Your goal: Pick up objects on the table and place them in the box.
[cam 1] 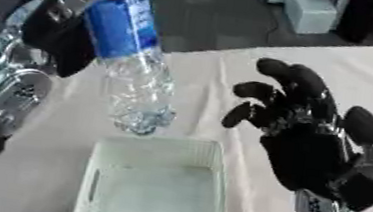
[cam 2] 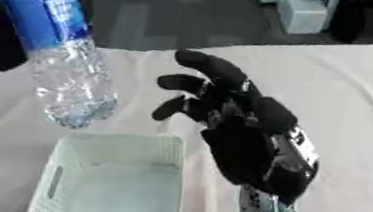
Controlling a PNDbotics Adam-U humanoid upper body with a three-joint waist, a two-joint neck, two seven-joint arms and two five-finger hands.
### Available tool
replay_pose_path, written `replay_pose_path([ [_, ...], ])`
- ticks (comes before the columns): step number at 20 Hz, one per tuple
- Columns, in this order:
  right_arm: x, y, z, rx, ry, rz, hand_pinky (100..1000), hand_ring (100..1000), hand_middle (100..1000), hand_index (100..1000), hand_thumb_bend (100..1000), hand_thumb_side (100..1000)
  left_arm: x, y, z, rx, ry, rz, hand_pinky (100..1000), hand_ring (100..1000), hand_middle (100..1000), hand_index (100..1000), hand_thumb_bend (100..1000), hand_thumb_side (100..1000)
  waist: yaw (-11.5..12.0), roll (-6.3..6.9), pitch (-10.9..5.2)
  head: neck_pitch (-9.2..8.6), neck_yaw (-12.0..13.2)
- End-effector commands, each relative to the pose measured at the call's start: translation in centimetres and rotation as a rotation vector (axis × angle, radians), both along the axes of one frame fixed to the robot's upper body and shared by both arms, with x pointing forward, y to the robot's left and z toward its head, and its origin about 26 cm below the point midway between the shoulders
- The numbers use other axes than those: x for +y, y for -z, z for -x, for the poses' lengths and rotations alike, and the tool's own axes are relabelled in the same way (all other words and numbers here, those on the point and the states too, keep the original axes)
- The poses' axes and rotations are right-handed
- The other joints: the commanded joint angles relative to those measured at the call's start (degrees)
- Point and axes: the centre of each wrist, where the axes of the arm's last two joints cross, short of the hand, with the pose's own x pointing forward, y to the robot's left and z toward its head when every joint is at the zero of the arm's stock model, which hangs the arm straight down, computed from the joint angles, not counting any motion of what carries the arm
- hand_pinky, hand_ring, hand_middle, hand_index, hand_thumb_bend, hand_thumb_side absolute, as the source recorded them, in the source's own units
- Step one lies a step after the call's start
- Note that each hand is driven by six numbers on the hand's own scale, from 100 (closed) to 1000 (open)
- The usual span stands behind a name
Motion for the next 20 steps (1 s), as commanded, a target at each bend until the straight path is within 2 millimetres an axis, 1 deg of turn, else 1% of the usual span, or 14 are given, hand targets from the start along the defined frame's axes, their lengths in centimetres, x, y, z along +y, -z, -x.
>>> replay_pose_path([
  [1,0.5,-0.8,0.1,-0.034,-0.015,-0.010,691,843,899,922,100,1000,0.3,-0.3,0.0,-0.021,0.006,-0.010,100,100,100,186,749,485,-0.2,-0.37,-0.77,0.29,-0.5],
  [8,0.7,-0.9,-0.1,-0.049,-0.018,-0.008,690,843,899,923,100,1000,0.3,1.0,-0.4,0.027,0.006,0.020,100,100,100,188,749,489,-0.4,-0.65,-0.27,1.41,-0.9],
  [13,0.7,-0.9,-0.1,-0.050,-0.019,-0.011,690,843,899,923,100,1000,0.4,1.9,-0.6,0.054,-0.003,0.047,100,100,100,199,715,514,-0.3,-0.83,-0.23,1.88,-1.1],
  [14,0.8,-0.9,-0.1,-0.050,-0.018,-0.011,690,843,899,923,100,1000,0.4,2.0,-0.6,0.055,-0.006,0.051,100,122,100,220,714,524,-0.3,-0.85,-0.24,1.95,-1.2],
  [15,0.8,-0.9,-0.1,-0.050,-0.018,-0.012,690,843,899,923,100,1000,0.4,2.1,-0.6,0.052,-0.011,0.051,100,117,100,215,714,522,-0.3,-0.88,-0.25,1.99,-1.2],
  [16,0.8,-0.9,-0.1,-0.050,-0.018,-0.012,690,843,899,923,100,1000,0.4,2.2,-0.6,0.043,-0.018,0.047,100,194,264,275,724,545,-0.3,-0.89,-0.25,1.98,-1.3],
  [17,0.8,-0.9,-0.1,-0.050,-0.018,-0.013,690,843,899,923,100,1000,0.4,2.3,-0.6,0.029,-0.027,0.038,106,252,446,323,730,562,-0.3,-0.91,-0.25,1.97,-1.3],
  [19,0.8,-0.9,-0.1,-0.050,-0.018,-0.013,690,843,899,923,100,1000,0.3,2.6,-0.5,0.000,-0.039,0.013,226,367,615,418,731,595,-0.3,-0.94,-0.26,1.94,-1.3],
  [20,0.8,-0.9,-0.1,-0.050,-0.018,-0.013,690,843,899,923,100,1000,0.3,2.6,-0.4,-0.016,-0.044,-0.001,291,419,680,465,730,615,-0.3,-0.94,-0.26,1.93,-1.4],
])
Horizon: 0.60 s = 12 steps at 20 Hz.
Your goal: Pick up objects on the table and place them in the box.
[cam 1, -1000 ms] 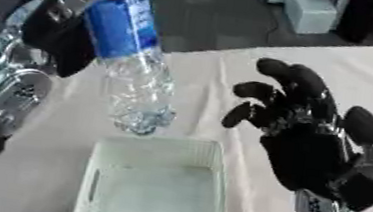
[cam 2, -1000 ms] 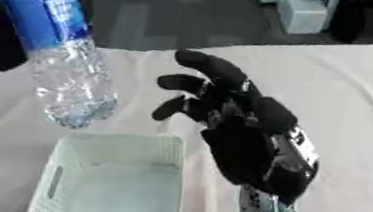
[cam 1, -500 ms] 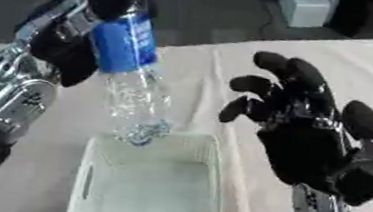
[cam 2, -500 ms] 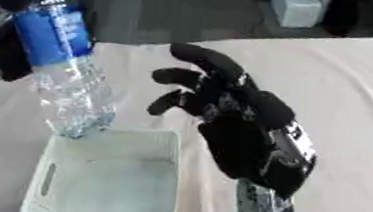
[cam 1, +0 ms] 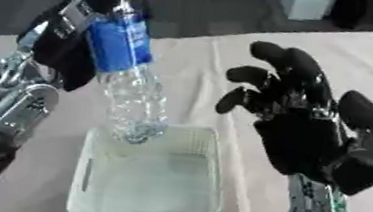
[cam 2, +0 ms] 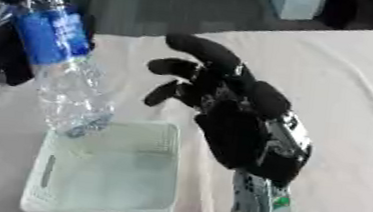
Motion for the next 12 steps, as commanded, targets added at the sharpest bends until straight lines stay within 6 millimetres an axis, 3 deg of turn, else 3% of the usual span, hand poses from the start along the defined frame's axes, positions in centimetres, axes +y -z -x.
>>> replay_pose_path([
  [1,0.41,-0.76,0.16,-0.028,-0.008,-0.015,689,843,899,922,100,1000,0.11,-0.67,0.40,-0.079,-0.014,-0.038,372,473,738,515,733,638,0.1,-0.22,-0.84,-0.10,-0.9],
  [2,0.41,-0.76,0.16,-0.028,-0.007,-0.015,689,843,899,923,100,1000,0.13,-0.59,0.42,-0.091,-0.018,-0.051,425,507,768,543,735,648,0.1,-0.21,-0.84,-0.13,-0.9],
  [3,0.41,-0.77,0.17,-0.028,-0.007,-0.015,689,843,899,923,100,1000,0.14,-0.53,0.42,-0.101,-0.021,-0.062,410,498,761,537,734,646,0.1,-0.21,-0.83,-0.15,-0.9],
  [4,0.41,-0.77,0.17,-0.028,-0.007,-0.014,689,843,899,923,100,1000,0.17,-0.49,0.41,-0.111,-0.023,-0.073,558,595,832,619,741,679,0.1,-0.20,-0.82,-0.20,-1.0],
  [5,0.41,-0.77,0.18,-0.028,-0.008,-0.014,689,843,899,923,100,1000,0.20,-0.45,0.41,-0.120,-0.023,-0.085,608,633,859,661,750,698,0.1,-0.18,-0.80,-0.23,-1.0],
  [12,0.40,-0.77,0.22,-0.027,-0.007,-0.012,689,842,899,923,100,1000,0.42,-0.22,0.22,-0.131,-0.038,-0.093,662,660,877,721,723,729,0.3,-0.06,-0.75,-0.40,-1.5],
])
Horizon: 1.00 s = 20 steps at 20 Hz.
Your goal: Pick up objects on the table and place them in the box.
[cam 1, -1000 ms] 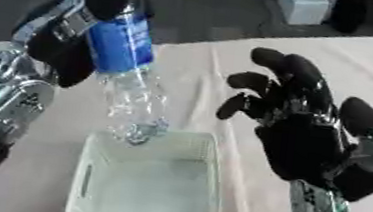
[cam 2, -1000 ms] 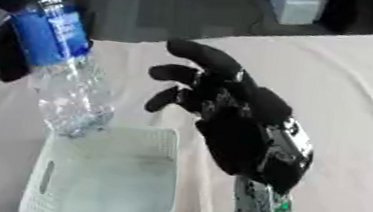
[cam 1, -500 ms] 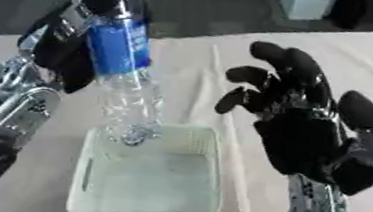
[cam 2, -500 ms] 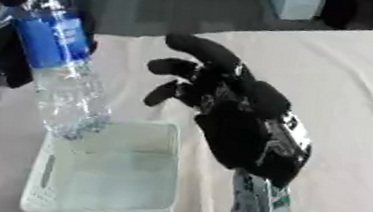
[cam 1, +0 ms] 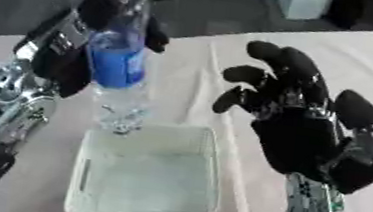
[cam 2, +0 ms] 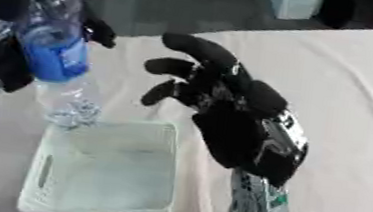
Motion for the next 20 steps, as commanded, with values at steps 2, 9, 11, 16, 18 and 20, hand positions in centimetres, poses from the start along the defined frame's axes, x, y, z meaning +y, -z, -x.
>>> replay_pose_path([
  [2,0.4,-0.8,0.2,-0.026,-0.010,-0.012,689,843,899,923,100,1000,0.4,-0.7,0.1,-0.028,-0.015,0.011,690,693,895,745,726,735,0.2,-0.05,-0.76,-0.37,-1.3],
  [9,0.4,-0.7,0.2,-0.026,-0.011,-0.008,689,843,899,923,100,1000,1.2,-2.2,0.3,-0.121,-0.079,0.047,820,851,1000,887,685,830,0.7,-0.02,-0.79,-0.51,-1.7],
  [11,0.4,-0.7,0.2,-0.025,-0.010,-0.005,689,843,900,924,100,1000,1.7,-3.2,0.6,-0.205,-0.121,0.064,889,897,1000,922,601,879,1.0,-0.06,-0.80,-0.51,-1.8],
  [16,0.4,-0.7,0.0,-0.027,-0.008,-0.004,689,843,900,923,100,1000,3.5,-5.5,2.2,-0.578,-0.256,-0.087,982,977,1000,1000,542,942,2.1,-0.36,-0.76,-0.76,-2.2],
  [18,0.4,-0.7,0.0,-0.028,-0.007,-0.005,689,843,900,924,100,1000,4.3,-6.1,2.9,-0.735,-0.351,-0.174,975,984,1000,1000,522,975,2.9,-0.69,-0.73,-0.82,-2.3],
  [20,0.5,-0.7,-0.1,-0.029,-0.008,-0.006,690,844,901,925,100,1000,4.7,-6.2,3.4,-0.840,-0.442,-0.232,973,991,1000,1000,492,1000,3.9,-1.17,-0.73,-0.89,-2.3],
])
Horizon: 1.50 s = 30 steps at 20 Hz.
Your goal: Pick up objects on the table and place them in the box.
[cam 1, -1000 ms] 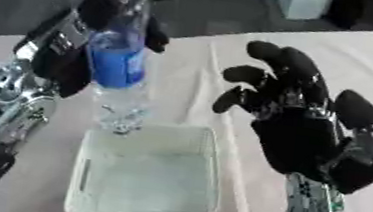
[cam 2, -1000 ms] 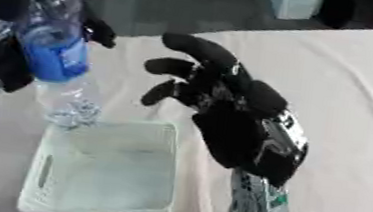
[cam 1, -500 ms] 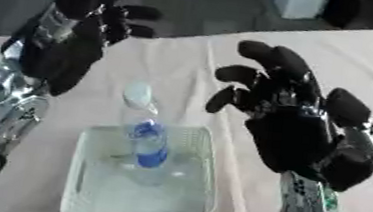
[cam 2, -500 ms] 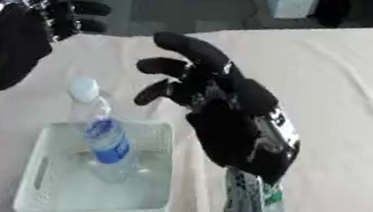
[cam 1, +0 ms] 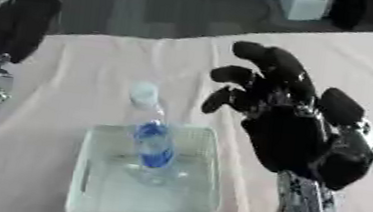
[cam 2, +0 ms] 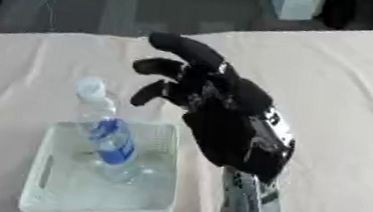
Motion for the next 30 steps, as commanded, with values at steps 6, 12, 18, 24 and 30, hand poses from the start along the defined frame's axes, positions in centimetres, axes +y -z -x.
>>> replay_pose_path([
  [6,0.7,-0.7,-0.1,-0.035,-0.014,-0.026,688,843,901,947,100,1000,0.7,0.6,1.8,-0.261,-0.223,-0.001,962,990,1000,1000,368,1000,4.6,-1.90,-0.86,-0.62,-0.5],
  [12,0.9,-1.3,-0.2,-0.065,0.004,-0.061,690,858,927,967,100,1000,0.2,3.9,1.5,-0.234,-0.245,0.184,987,1000,1000,1000,288,1000,10.0,-3.95,-0.19,0.07,0.6],
  [18,2.0,-3.1,0.1,-0.178,-0.005,-0.136,689,849,921,945,100,1000,-0.3,6.7,1.6,-0.166,-0.247,0.314,1000,1000,1000,1000,262,1000,14.1,-6.32,0.32,1.28,1.3],
  [24,2.8,-4.1,0.3,-0.222,-0.021,-0.191,700,862,939,941,100,1000,-0.6,8.2,1.7,-0.152,-0.248,0.378,1000,1000,1000,1000,263,1000,15.4,-7.86,0.66,1.53,2.0],
  [30,2.3,-4.3,0.3,-0.228,0.001,-0.214,776,929,997,991,100,1000,-0.6,8.8,1.8,-0.168,-0.264,0.404,1000,997,1000,1000,256,1000,15.2,-8.23,1.24,1.66,2.2],
])
